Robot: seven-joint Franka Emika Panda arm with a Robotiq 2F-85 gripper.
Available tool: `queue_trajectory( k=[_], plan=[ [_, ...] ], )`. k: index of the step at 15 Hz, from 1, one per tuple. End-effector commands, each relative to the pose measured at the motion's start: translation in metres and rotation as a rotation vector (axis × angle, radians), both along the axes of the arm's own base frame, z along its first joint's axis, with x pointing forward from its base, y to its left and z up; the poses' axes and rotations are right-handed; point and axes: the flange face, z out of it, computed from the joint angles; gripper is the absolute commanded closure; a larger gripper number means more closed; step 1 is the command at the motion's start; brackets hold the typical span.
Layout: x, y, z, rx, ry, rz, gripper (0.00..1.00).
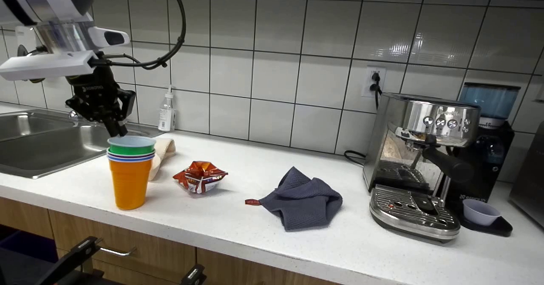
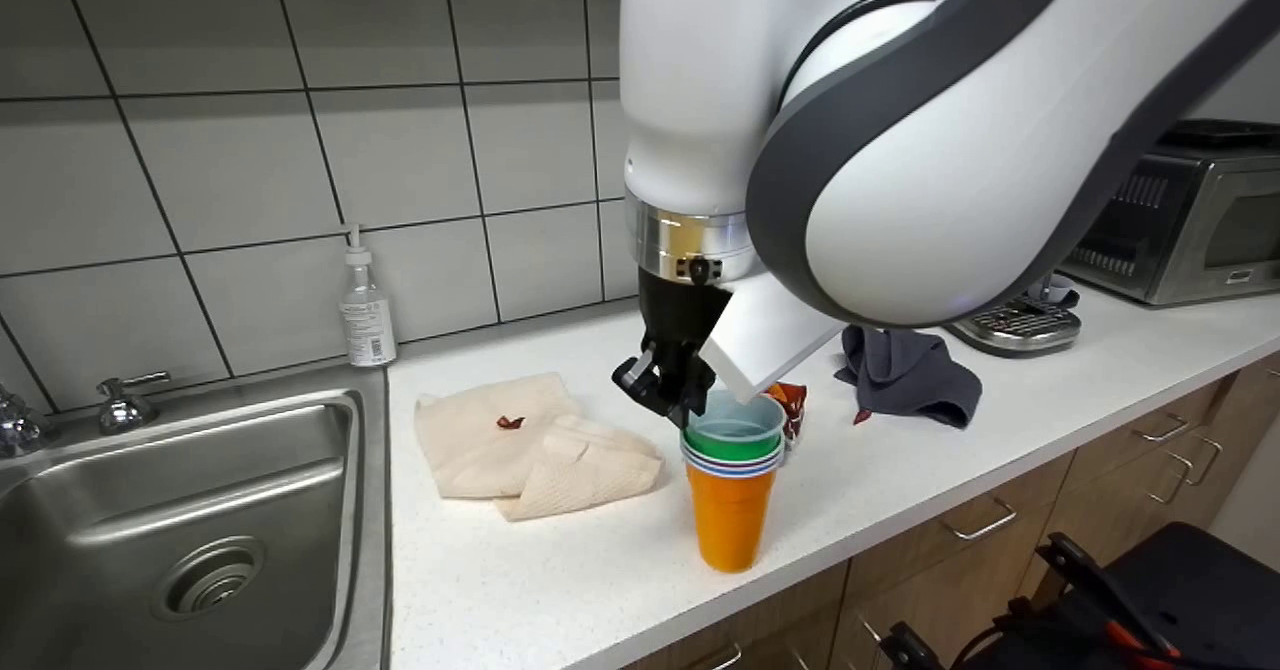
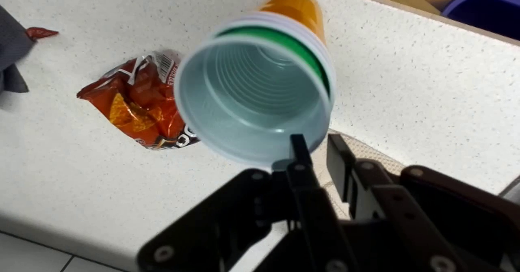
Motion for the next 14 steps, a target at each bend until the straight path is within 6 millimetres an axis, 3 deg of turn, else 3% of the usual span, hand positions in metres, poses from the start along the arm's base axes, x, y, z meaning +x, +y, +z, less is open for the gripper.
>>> queue_trajectory(
  k=[1, 6, 8, 14],
  plan=[
    [-0.0020, 0.0022, -0.0002, 0.000, -0.009, -0.002, 0.49],
    [-0.0020, 0.0017, -0.0006, -0.003, -0.008, -0.003, 0.11],
    [-0.0019, 0.0015, -0.0008, -0.003, -0.007, -0.003, 0.00],
    [-0.0006, 0.0007, 0.0000, 0.010, -0.008, -0.015, 0.00]
  ],
)
